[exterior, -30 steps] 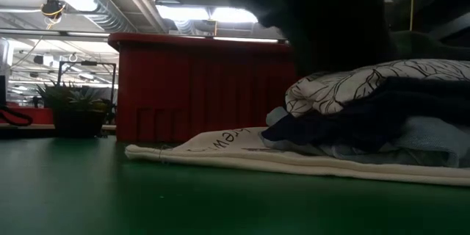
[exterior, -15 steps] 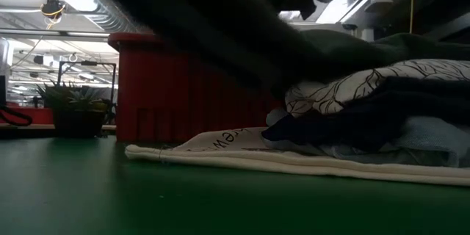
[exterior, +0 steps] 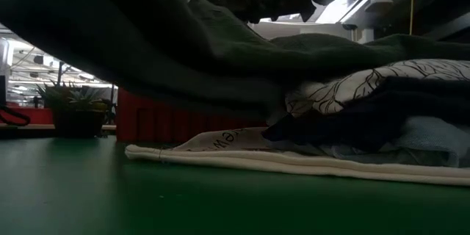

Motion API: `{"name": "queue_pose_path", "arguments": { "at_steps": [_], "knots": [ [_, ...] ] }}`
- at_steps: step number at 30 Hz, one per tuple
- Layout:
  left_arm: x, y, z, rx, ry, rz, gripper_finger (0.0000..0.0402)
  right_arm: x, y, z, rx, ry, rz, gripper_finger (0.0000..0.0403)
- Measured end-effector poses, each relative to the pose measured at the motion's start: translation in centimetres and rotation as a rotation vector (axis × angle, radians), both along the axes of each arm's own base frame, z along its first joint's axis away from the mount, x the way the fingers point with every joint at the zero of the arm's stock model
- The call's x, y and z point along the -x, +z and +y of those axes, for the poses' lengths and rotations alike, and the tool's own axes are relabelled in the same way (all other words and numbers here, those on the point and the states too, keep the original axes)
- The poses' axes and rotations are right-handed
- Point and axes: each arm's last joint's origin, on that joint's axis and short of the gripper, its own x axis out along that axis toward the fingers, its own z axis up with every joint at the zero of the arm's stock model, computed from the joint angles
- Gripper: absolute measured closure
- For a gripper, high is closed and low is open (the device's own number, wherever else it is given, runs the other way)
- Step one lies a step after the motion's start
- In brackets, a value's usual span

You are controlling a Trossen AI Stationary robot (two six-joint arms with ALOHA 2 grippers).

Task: Fold laundry
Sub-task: Fold the patterned white shirt

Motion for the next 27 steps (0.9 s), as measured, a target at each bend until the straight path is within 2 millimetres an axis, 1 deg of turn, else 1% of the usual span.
{"name": "queue_pose_path", "arguments": {
  "at_steps": [5, 13, 18, 21, 27],
  "knots": [
    [-0.4, -0.02, 0.37, -0.003, -0.001, 0.014, 0.0401, 0.01, -0.04, -0.01, -0.001, -0.005, 0.005, 0.0377],
    [-0.38, -0.02, 0.36, -0.003, -0.002, 0.014, 0.0401, 0.0, -0.04, -0.02, -0.002, -0.009, 0.006, 0.0377],
    [-0.38, -0.02, 0.36, -0.003, -0.002, 0.014, 0.0401, -0.03, -0.06, -0.14, 0.009, -0.05, 0.009, 0.0372],
    [-0.39, -0.02, 0.35, -0.003, -0.002, 0.014, 0.0401, -0.04, -0.07, -0.22, 0.017, -0.079, 0.011, 0.0344],
    [-0.39, -0.02, 0.35, -0.003, -0.002, 0.014, 0.0401, -0.08, -0.04, -0.45, -0.008, -0.155, 0.024, 0.0255]
  ]
}}
